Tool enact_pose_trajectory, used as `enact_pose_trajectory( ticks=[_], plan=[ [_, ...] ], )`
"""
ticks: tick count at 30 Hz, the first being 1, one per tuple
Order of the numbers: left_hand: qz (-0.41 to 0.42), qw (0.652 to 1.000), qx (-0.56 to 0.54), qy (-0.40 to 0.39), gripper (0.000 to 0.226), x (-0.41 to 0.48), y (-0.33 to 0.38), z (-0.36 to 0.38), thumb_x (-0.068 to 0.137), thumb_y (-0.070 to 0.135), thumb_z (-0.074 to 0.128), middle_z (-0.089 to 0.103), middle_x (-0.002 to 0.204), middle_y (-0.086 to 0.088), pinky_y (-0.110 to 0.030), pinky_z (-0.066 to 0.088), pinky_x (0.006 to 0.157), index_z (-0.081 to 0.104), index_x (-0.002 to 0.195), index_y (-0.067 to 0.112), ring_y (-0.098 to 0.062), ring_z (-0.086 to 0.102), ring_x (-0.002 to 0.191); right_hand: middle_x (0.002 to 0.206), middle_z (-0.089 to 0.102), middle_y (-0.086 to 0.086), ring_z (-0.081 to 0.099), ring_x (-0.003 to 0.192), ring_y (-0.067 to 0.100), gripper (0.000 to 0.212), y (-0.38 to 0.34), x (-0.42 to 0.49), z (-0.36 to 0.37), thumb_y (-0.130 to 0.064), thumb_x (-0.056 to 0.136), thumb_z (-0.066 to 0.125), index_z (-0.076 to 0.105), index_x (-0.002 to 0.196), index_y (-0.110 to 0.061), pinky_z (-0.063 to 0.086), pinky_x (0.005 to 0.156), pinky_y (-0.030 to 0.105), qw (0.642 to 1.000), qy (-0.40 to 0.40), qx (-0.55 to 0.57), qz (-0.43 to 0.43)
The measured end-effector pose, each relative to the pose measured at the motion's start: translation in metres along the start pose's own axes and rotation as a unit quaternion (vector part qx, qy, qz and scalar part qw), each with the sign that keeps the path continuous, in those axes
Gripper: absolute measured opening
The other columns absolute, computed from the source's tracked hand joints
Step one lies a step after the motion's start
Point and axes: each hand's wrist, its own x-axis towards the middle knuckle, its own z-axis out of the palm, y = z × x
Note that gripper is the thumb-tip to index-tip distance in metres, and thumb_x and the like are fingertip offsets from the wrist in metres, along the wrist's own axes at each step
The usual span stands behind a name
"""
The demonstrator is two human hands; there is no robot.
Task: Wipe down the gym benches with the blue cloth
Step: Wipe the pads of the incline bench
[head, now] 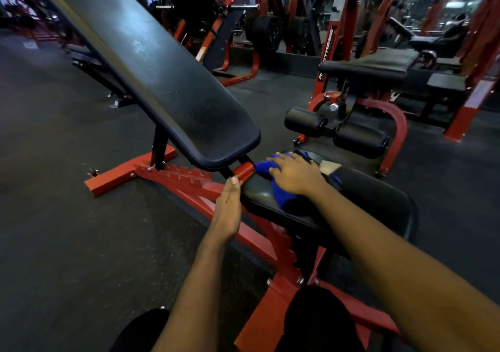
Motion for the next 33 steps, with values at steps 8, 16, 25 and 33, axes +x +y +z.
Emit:
enact_pose_trajectory(
  ticks=[8,16,25,33],
  plan=[
    [0.064,0.979,0.001,0.195,0.040,-0.006,0.019,-0.012,0.105,0.044,0.027,0.065,0.090,0.000,-0.040,0.049,0.081,0.061,0.092,0.028,-0.018,0.062,0.089,0.158,0.029,-0.015,0.022,0.147,0.015,0.047,-0.034,-0.039,0.018,-0.052,0.100,0.033,0.039,0.145,-0.040,0.019,0.117,0.055,0.995,0.076,-0.040,-0.049],
    [-0.032,0.924,0.358,0.131,0.057,-0.020,0.083,0.068,0.098,0.053,0.033,0.045,0.141,-0.020,-0.054,0.028,0.106,0.049,0.134,0.012,-0.039,0.035,0.132,0.120,0.067,0.009,0.060,0.113,0.028,0.030,0.059,-0.093,-0.028,-0.039,0.097,0.051,0.068,0.118,-0.024,0.044,0.093,0.034,0.863,0.305,0.288,0.281],
    [-0.004,0.854,0.502,-0.135,0.088,0.035,0.081,0.092,0.079,0.080,0.038,0.008,0.161,-0.019,-0.057,0.010,0.117,0.018,0.154,0.037,-0.049,0.005,0.144,0.152,0.034,0.021,0.037,0.137,0.039,0.058,0.133,-0.123,0.009,-0.044,0.106,0.022,0.030,0.151,-0.007,0.030,0.112,0.044,0.716,0.225,0.429,0.503],
    [0.212,0.831,0.505,-0.098,0.058,-0.037,0.056,0.087,0.093,0.060,0.033,0.022,0.160,-0.011,-0.047,0.012,0.119,0.034,0.148,0.040,-0.040,0.011,0.146,0.153,0.034,0.017,0.034,0.139,0.036,0.053,0.130,-0.131,0.015,-0.038,0.106,0.026,0.034,0.149,-0.008,0.026,0.114,0.042,0.664,0.261,0.517,0.473]
  ],
)
